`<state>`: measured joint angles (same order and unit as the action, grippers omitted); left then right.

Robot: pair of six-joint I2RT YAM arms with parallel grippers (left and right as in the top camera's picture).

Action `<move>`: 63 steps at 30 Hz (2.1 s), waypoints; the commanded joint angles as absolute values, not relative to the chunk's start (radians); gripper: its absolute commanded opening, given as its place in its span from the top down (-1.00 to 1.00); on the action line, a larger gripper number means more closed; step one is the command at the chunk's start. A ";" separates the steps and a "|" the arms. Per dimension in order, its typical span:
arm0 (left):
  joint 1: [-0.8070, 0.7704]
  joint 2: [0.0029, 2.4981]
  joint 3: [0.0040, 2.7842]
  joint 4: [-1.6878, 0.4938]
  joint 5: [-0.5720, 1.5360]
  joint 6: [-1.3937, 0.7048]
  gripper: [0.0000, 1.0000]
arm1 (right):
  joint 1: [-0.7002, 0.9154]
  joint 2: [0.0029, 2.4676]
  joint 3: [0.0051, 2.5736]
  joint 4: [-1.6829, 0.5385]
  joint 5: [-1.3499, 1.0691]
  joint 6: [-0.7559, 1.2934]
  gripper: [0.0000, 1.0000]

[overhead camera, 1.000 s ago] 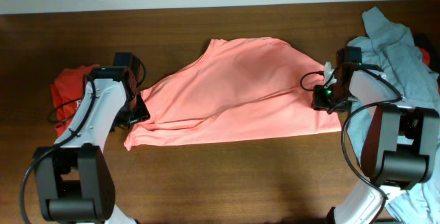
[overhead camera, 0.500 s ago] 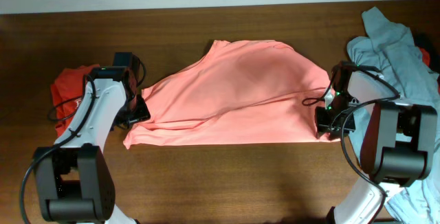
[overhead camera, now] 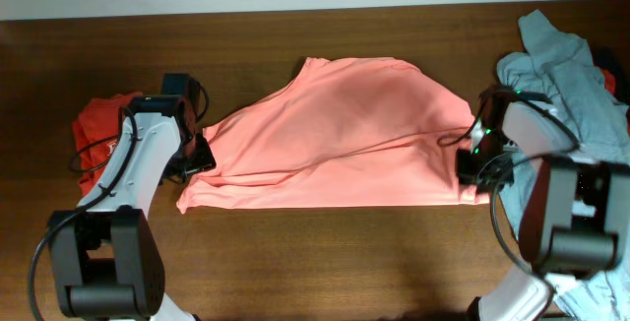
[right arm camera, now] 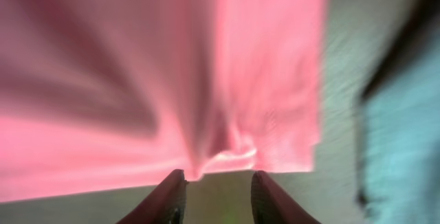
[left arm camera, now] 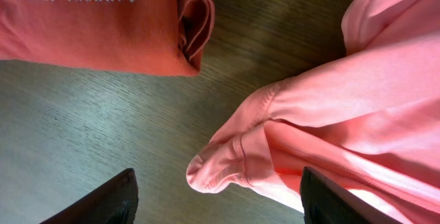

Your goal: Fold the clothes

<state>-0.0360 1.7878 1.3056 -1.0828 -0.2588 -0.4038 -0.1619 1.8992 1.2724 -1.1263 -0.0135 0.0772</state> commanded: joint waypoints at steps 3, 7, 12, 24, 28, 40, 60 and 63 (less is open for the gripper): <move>-0.030 1.780 1.319 -1.076 -0.251 -0.387 -0.50 | -0.164 1.783 1.336 -0.911 -0.020 0.083 0.10; -0.030 1.780 1.319 -1.077 -0.250 -0.387 -0.50 | -0.163 1.833 1.332 -0.804 -0.035 0.083 0.10; -0.030 1.780 1.319 -1.077 -0.251 -0.387 -0.53 | -0.163 1.917 1.332 -0.747 -0.044 0.083 0.09; -0.030 1.780 1.319 -1.077 -0.251 -0.387 -0.52 | -0.164 2.023 1.327 -0.730 -0.041 0.082 -0.10; -0.030 1.780 1.319 -1.078 -0.250 -0.387 -0.52 | -0.164 2.023 1.319 -0.759 -0.040 0.056 0.50; -0.030 1.780 1.319 -1.085 -0.252 -0.387 -0.53 | -0.166 2.023 1.318 -0.967 0.077 0.088 0.92; -0.030 1.780 1.464 -1.031 -0.222 -0.139 -0.69 | -0.165 1.915 1.418 -1.139 0.132 0.166 -0.08; -0.030 1.780 1.503 -0.965 -0.128 -0.026 -0.74 | -0.164 1.877 1.486 -1.178 0.132 0.145 -0.10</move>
<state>-0.0360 1.7878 1.4475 -1.0058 -0.2279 -0.1959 -0.1631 1.9644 1.3991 -1.1530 0.1162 0.1570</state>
